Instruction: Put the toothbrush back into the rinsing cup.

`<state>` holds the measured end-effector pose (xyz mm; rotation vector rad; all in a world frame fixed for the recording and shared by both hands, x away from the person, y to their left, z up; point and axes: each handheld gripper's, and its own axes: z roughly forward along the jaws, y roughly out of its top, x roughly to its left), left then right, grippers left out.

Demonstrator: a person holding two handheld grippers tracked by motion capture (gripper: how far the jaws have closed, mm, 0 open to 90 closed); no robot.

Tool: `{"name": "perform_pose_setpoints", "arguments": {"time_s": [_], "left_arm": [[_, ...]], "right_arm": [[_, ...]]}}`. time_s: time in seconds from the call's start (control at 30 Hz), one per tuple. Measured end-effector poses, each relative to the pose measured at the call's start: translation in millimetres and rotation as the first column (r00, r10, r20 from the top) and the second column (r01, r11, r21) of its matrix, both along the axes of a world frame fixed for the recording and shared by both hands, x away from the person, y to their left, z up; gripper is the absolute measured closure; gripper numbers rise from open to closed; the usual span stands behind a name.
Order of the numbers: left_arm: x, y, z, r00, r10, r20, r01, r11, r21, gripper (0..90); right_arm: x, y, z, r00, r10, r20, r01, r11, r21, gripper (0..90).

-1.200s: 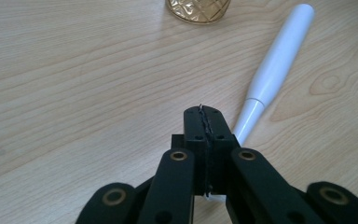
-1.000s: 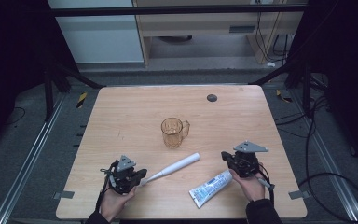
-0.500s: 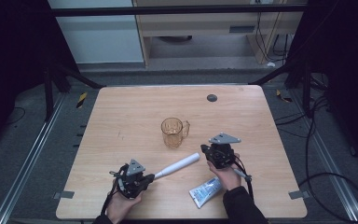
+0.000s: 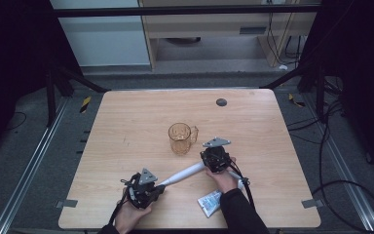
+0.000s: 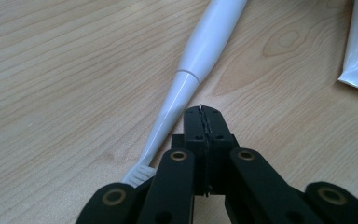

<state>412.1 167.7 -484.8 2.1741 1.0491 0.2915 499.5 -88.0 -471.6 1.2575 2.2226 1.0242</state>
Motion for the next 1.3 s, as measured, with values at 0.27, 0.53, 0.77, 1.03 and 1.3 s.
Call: {"name": "perform_pose_setpoints", "arguments": {"time_s": [0.27,0.53,0.77,1.03,1.3], "left_arm": [[2.2,0.6,-1.6,1.0000,0.005,-0.007,-0.005,1.0000,0.002,90.0],[4.7,1.9,-2.8,0.9999,0.011,-0.011,-0.011,0.9999,0.007,90.0],[7.6,3.5,-3.1,0.9997,0.023,-0.011,-0.023,0.9997,0.009,90.0],[11.3,6.5,-2.9,0.9991,0.041,-0.010,-0.041,0.9992,0.002,90.0],[11.6,8.4,-1.6,0.9988,0.048,-0.007,-0.048,0.9989,-0.002,90.0]], "right_arm": [[0.5,3.6,-4.6,0.9998,0.012,-0.015,-0.013,0.9988,-0.046,90.0],[-2.6,3.6,-5.2,0.9991,0.023,-0.036,-0.025,0.9972,-0.070,90.0],[-6.4,2.4,-6.9,0.9980,0.034,-0.053,-0.037,0.9970,-0.068,90.0],[-12.9,2.7,-9.2,0.9955,0.055,-0.078,-0.060,0.9964,-0.061,90.0],[-22.0,5.9,-5.5,0.9916,0.095,-0.088,-0.102,0.9925,-0.068,89.9]]}}
